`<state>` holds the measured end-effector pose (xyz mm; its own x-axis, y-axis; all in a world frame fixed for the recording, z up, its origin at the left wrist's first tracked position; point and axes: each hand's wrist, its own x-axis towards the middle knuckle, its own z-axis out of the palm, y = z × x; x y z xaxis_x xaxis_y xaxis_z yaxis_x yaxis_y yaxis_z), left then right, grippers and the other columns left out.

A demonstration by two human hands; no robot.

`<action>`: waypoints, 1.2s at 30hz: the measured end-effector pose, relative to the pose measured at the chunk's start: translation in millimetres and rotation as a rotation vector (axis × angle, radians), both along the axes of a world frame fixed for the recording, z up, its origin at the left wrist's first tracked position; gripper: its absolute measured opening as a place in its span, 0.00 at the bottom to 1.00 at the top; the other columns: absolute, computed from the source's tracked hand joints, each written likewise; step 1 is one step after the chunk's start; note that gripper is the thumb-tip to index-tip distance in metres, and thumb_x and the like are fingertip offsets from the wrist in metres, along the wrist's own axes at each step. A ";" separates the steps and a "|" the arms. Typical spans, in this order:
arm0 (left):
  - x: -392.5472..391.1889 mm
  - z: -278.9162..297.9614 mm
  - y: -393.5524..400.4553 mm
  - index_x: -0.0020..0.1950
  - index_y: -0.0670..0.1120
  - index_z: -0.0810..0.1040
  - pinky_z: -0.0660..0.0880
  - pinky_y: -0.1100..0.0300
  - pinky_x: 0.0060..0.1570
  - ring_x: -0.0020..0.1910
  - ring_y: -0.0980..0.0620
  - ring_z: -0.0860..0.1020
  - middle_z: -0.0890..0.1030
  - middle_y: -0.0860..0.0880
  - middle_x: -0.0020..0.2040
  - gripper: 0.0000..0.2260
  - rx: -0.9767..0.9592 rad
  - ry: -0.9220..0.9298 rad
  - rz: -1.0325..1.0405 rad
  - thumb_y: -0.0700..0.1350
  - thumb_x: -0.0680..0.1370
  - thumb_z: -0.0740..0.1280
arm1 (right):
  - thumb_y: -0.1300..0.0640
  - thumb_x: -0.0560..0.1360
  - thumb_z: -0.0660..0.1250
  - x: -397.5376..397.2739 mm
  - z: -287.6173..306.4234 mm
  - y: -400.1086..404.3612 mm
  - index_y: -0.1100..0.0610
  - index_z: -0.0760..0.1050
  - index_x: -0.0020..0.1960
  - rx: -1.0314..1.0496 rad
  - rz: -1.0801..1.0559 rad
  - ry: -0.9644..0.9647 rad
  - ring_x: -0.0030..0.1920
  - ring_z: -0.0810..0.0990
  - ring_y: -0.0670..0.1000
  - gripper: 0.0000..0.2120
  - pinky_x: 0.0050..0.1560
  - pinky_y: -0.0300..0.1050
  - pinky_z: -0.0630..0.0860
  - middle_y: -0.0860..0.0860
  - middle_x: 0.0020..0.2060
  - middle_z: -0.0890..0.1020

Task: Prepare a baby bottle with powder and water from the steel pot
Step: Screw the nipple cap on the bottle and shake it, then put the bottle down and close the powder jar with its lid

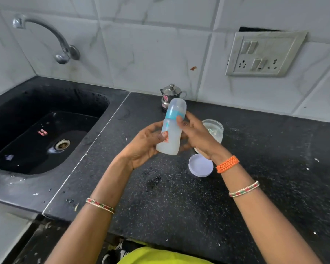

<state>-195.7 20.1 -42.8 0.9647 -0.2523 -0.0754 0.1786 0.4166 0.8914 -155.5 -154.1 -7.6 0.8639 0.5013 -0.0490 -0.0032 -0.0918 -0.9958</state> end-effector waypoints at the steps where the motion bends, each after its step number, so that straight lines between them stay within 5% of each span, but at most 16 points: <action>1: -0.7 -2.1 2.7 0.69 0.39 0.68 0.79 0.50 0.53 0.56 0.44 0.79 0.78 0.38 0.60 0.34 -0.021 -0.017 -0.010 0.47 0.67 0.76 | 0.51 0.80 0.60 1.3 0.2 -1.3 0.49 0.68 0.67 0.025 0.042 0.045 0.54 0.83 0.56 0.16 0.40 0.52 0.80 0.52 0.58 0.81; 5: -1.7 -3.7 7.6 0.70 0.38 0.68 0.78 0.50 0.54 0.55 0.47 0.79 0.79 0.42 0.59 0.33 -0.156 -0.067 -0.020 0.48 0.69 0.75 | 0.67 0.77 0.63 1.0 5.6 -6.6 0.55 0.69 0.69 0.083 0.104 0.032 0.59 0.80 0.56 0.22 0.44 0.56 0.83 0.53 0.61 0.80; 8: -0.7 3.0 5.8 0.70 0.39 0.66 0.78 0.49 0.53 0.57 0.46 0.79 0.77 0.41 0.61 0.29 -0.261 -0.117 -0.059 0.47 0.73 0.69 | 0.68 0.74 0.67 1.3 10.0 -6.6 0.56 0.68 0.71 0.126 0.058 -0.027 0.60 0.80 0.53 0.26 0.44 0.53 0.83 0.53 0.63 0.79; 12: 7.9 10.8 7.0 0.70 0.39 0.66 0.77 0.49 0.54 0.58 0.46 0.78 0.76 0.42 0.62 0.30 -0.263 -0.162 -0.054 0.49 0.72 0.70 | 0.66 0.73 0.69 8.1 11.1 -1.5 0.55 0.75 0.62 0.177 -0.009 -0.064 0.55 0.83 0.50 0.18 0.43 0.50 0.83 0.52 0.58 0.81; 18: 31.0 -10.5 25.5 0.69 0.40 0.69 0.79 0.51 0.53 0.57 0.46 0.79 0.78 0.41 0.62 0.33 -0.107 -0.086 0.086 0.49 0.68 0.76 | 0.68 0.73 0.69 32.6 -20.0 16.3 0.61 0.76 0.61 0.137 -0.100 0.021 0.50 0.83 0.53 0.17 0.42 0.46 0.83 0.54 0.50 0.82; 23: 55.3 -41.2 46.0 0.69 0.37 0.69 0.80 0.56 0.51 0.52 0.49 0.81 0.82 0.46 0.54 0.22 0.123 0.016 0.198 0.38 0.75 0.66 | 0.70 0.73 0.68 52.0 -53.7 39.8 0.62 0.75 0.62 0.013 -0.159 0.035 0.54 0.80 0.57 0.18 0.48 0.53 0.82 0.56 0.52 0.80; 27: 65.3 -57.7 57.4 0.68 0.35 0.68 0.79 0.58 0.51 0.50 0.53 0.82 0.80 0.43 0.56 0.21 0.306 -0.003 0.264 0.31 0.75 0.64 | 0.74 0.72 0.67 58.7 -73.3 56.2 0.66 0.74 0.63 -0.034 -0.223 -0.015 0.50 0.80 0.51 0.20 0.48 0.45 0.81 0.56 0.52 0.80; 32: 64.6 -75.3 60.2 0.66 0.37 0.69 0.78 0.63 0.49 0.48 0.59 0.81 0.85 0.56 0.47 0.21 0.371 -0.054 0.343 0.27 0.74 0.64 | 0.73 0.71 0.68 59.9 -93.2 66.1 0.65 0.76 0.59 -0.071 -0.288 -0.030 0.50 0.80 0.51 0.17 0.57 0.57 0.78 0.56 0.51 0.81; 36: 58.6 -85.1 57.6 0.66 0.38 0.70 0.77 0.65 0.48 0.49 0.60 0.81 0.84 0.55 0.50 0.19 0.403 -0.058 0.399 0.28 0.75 0.64 | 0.73 0.72 0.67 54.7 -101.1 71.1 0.66 0.75 0.62 -0.070 -0.292 -0.048 0.51 0.80 0.52 0.18 0.58 0.56 0.78 0.62 0.55 0.81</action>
<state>-137.0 77.7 -127.8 0.9849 0.1699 -0.0342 0.0231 0.0667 0.9975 -100.9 -83.0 -108.7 0.9731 0.2285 -0.0300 0.0076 -0.1619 -0.9868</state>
